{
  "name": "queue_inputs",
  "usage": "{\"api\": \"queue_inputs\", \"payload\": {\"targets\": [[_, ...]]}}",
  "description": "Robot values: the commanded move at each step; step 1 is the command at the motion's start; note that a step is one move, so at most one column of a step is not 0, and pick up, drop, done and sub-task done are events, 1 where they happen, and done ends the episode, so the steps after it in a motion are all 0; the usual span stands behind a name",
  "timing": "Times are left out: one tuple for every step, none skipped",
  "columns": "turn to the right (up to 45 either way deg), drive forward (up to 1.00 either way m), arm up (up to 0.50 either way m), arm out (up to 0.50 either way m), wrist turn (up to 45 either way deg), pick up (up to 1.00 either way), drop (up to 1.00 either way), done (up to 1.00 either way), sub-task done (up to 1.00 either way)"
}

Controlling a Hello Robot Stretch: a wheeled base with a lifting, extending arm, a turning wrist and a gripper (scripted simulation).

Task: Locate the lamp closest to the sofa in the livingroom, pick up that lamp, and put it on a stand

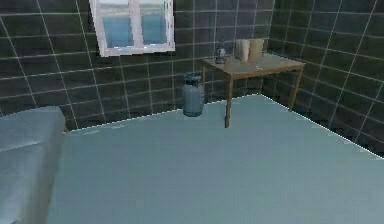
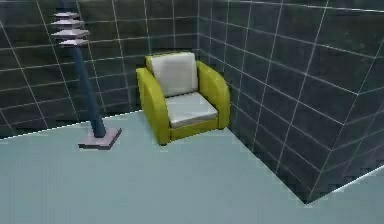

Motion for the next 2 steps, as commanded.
{"api": "queue_inputs", "payload": {"targets": [[0.0,1.0,0.0,0.0,0.0,0.0,0.0,0.0,0.0],[0.0,0.95,0.0,0.0,0.0,0.0,0.0,0.0,0.0]]}}
